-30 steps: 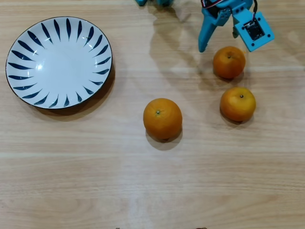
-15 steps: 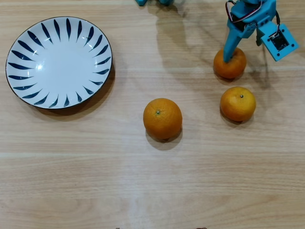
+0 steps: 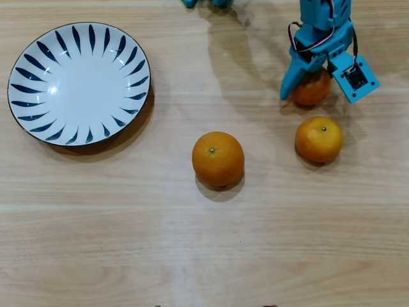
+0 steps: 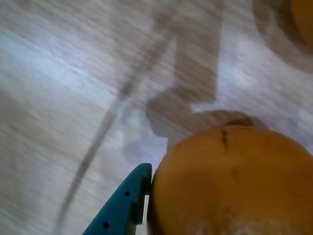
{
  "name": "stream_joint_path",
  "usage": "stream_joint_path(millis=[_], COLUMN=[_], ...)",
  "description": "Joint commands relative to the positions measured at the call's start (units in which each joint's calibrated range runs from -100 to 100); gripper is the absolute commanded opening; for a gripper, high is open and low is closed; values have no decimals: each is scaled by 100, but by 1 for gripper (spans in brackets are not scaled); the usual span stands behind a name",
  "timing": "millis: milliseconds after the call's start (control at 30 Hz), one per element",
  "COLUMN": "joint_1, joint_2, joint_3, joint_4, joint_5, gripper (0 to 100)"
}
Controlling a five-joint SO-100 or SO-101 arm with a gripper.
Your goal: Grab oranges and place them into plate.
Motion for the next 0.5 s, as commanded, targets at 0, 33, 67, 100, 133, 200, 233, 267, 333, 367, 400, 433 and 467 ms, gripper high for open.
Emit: stream_joint_path(millis=[0,33,67,100,133,200,233,267,333,367,400,433,467], joint_1=[94,94,94,102,102,134,142,150,150,158,158,158,158], joint_2=[113,139,156,164,164,164,164,164,147,122,105,88,80], joint_3=[233,279,306,315,315,333,342,342,342,342,342,342,342], joint_4=[-598,-658,-684,-693,-693,-684,-684,-684,-684,-667,-650,-641,-633], joint_5=[-13,-13,-13,-13,-13,-13,-13,-13,-13,-13,-13,-13,-13], gripper=[43,42,39,37,35,34,34,34,34,34,34,34,34])
